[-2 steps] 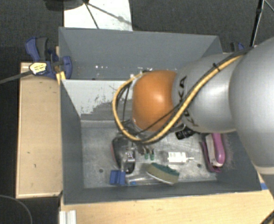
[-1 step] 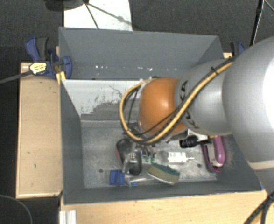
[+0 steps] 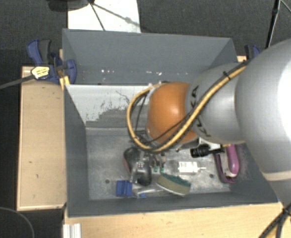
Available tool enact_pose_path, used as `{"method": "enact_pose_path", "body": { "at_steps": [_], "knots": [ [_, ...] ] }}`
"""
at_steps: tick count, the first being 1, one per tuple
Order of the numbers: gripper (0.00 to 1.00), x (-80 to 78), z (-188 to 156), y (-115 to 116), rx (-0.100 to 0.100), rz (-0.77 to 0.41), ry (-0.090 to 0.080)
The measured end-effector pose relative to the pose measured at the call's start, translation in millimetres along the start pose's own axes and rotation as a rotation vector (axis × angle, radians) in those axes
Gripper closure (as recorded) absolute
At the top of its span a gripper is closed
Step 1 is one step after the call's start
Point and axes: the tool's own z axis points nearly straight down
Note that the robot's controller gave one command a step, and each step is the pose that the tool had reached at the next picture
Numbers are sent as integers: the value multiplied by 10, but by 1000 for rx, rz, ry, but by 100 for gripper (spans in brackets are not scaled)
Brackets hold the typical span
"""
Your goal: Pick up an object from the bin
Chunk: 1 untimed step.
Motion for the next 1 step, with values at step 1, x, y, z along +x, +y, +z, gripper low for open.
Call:
{"method": "enact_pose_path", "body": {
  "at_steps": [1],
  "knots": [
    [100,-160,118,-684,-8,-157,-8]
  ]
}}
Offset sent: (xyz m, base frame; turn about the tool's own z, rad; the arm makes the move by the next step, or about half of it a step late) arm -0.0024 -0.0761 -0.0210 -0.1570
